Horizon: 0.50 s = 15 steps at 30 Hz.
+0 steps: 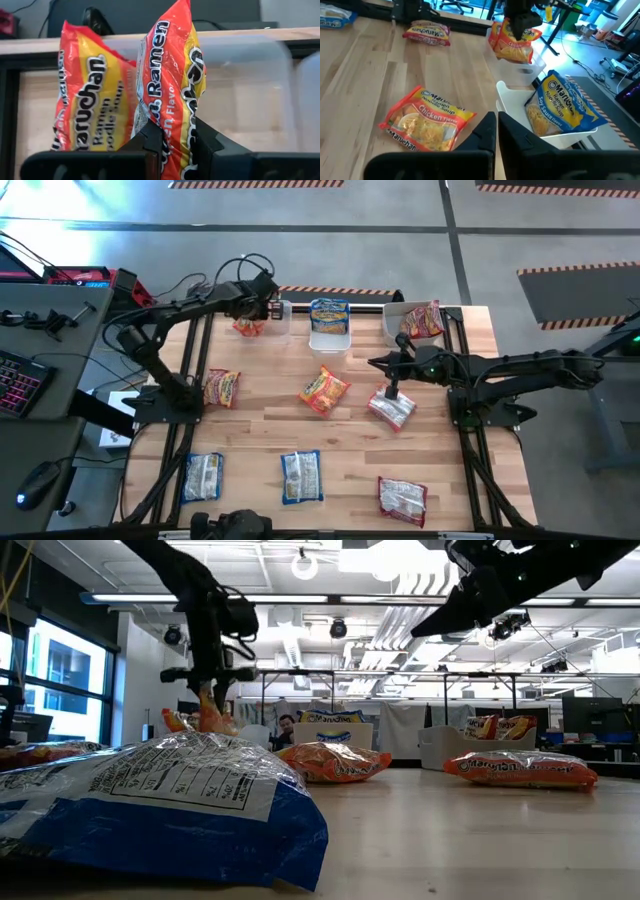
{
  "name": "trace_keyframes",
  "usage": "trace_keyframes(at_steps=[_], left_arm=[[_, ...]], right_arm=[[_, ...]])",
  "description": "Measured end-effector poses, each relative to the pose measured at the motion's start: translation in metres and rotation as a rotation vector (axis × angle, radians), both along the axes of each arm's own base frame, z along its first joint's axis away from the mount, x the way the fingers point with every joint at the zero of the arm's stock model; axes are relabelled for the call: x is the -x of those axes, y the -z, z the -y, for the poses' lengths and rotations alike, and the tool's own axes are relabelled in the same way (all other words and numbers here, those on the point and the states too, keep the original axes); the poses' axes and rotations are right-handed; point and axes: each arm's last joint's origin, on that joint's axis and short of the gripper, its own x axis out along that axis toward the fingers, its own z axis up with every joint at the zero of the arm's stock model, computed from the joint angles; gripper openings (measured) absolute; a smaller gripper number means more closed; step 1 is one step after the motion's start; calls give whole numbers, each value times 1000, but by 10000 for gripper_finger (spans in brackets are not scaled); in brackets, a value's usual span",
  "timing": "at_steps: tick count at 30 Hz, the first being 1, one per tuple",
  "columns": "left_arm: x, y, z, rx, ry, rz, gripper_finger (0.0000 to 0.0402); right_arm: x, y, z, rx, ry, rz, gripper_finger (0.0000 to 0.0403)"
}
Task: Sort Maruchan noodles
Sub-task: Put the bottom orange noodle pack into the transparent bin
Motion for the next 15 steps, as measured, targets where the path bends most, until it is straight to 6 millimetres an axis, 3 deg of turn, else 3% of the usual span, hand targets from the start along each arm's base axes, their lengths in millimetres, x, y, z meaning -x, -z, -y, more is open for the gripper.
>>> trace_keyframes(at_steps=[9,15], left_arm=[[-2,22,-10,29,-34,-58,45],[-3,25,-12,2,-59,-82,61]], right_arm=[[1,2,0,-2,0,-26,0],[1,2,0,5,-3,-29,0]])
